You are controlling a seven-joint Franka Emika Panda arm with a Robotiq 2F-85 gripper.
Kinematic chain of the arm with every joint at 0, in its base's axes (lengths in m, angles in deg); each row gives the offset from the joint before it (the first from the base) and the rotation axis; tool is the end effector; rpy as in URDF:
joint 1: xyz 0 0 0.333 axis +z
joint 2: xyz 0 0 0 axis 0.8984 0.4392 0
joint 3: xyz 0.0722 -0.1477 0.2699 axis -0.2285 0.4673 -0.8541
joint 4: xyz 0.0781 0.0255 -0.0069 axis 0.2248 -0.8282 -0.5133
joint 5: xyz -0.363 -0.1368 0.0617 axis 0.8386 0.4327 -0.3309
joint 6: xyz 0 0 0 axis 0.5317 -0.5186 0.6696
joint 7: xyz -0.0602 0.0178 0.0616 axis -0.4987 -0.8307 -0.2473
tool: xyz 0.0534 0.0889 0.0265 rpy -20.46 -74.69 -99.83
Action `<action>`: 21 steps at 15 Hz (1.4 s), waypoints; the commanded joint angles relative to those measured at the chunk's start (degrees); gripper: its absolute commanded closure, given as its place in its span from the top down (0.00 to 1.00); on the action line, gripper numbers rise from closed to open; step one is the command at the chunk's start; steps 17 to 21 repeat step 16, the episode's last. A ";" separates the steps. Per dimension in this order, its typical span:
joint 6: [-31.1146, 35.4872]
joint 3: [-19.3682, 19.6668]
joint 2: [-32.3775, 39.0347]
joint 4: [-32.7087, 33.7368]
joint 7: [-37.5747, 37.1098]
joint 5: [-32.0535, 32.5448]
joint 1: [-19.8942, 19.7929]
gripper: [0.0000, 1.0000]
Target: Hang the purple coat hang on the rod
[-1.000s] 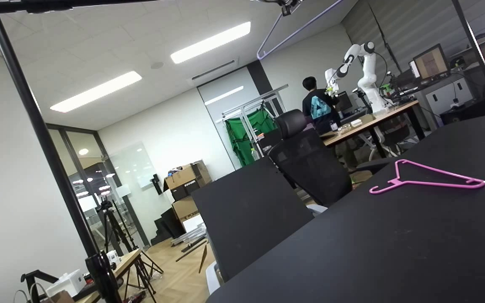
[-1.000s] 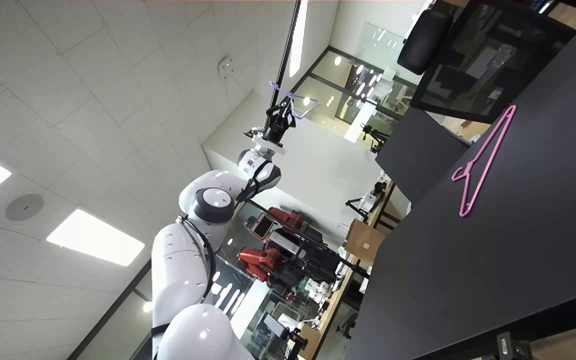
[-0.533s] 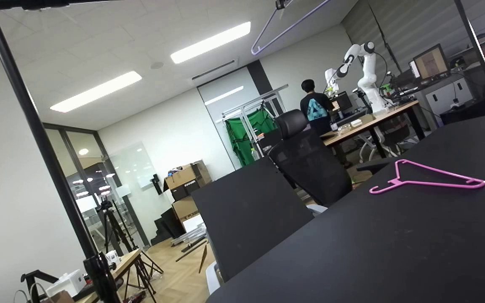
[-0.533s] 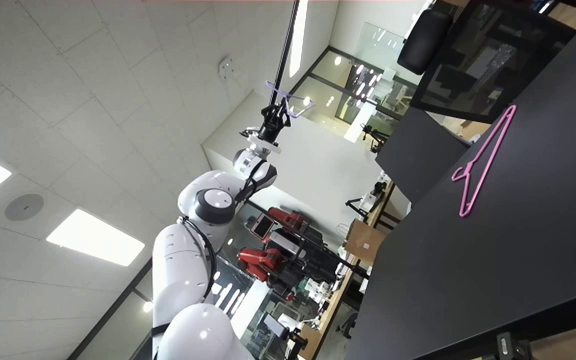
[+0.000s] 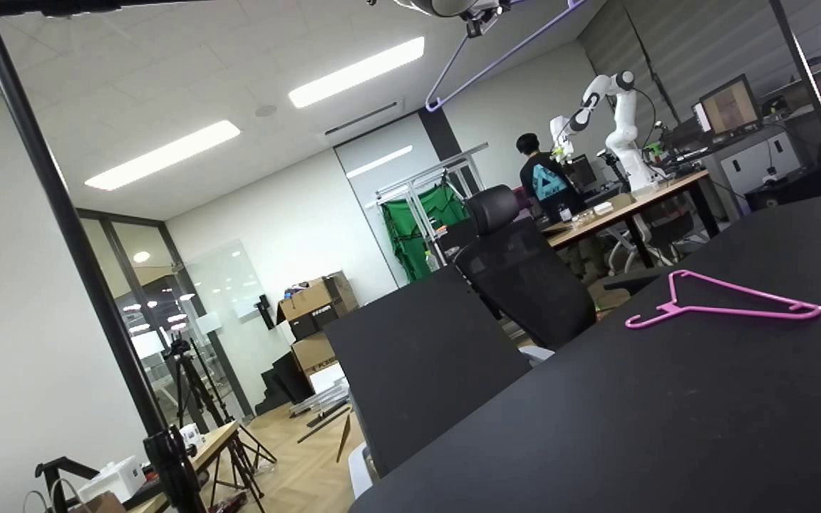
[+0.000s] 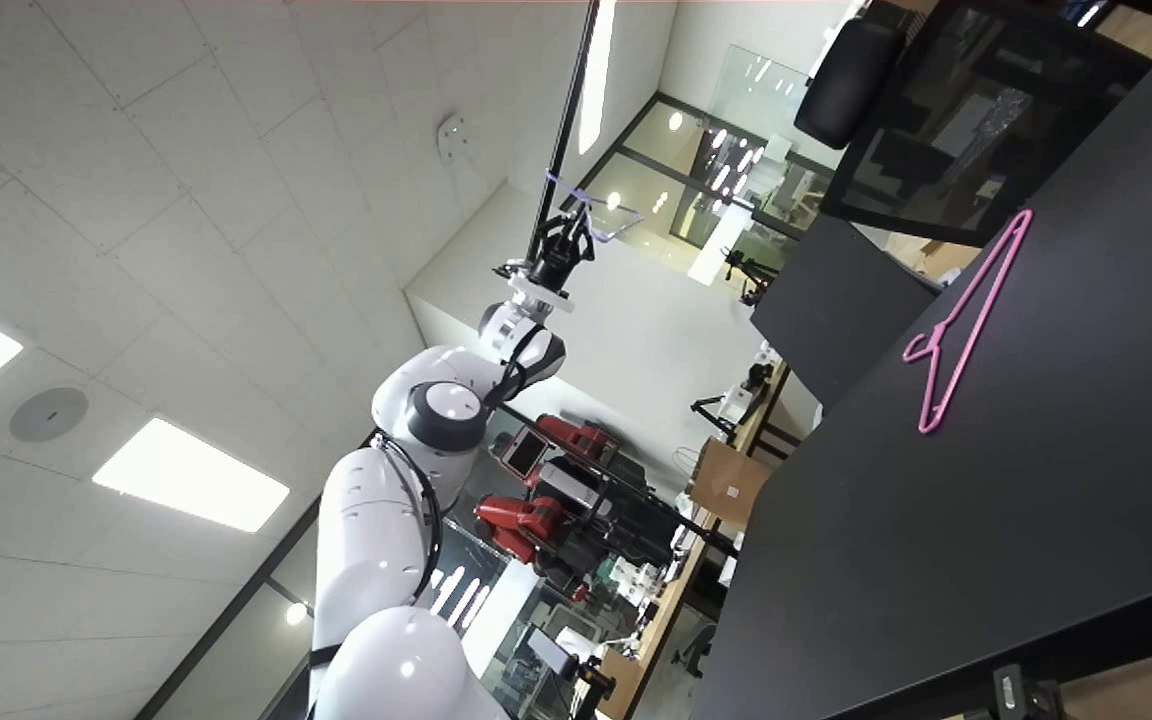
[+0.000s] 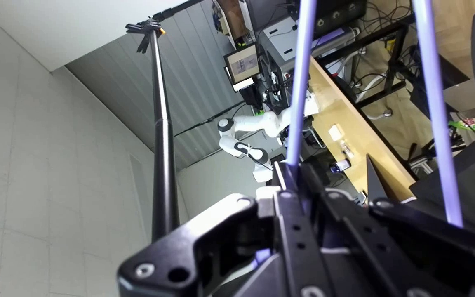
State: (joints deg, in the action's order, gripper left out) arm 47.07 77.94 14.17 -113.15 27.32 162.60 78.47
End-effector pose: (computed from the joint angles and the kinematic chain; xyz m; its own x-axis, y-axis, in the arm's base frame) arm 0.7544 0.1069 0.6006 0.8602 0.2506 0.4441 -0.3827 -0.2584 0.8870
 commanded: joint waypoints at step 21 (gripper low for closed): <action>5.40 -9.83 -2.39 1.18 16.07 -14.16 -2.56 0.99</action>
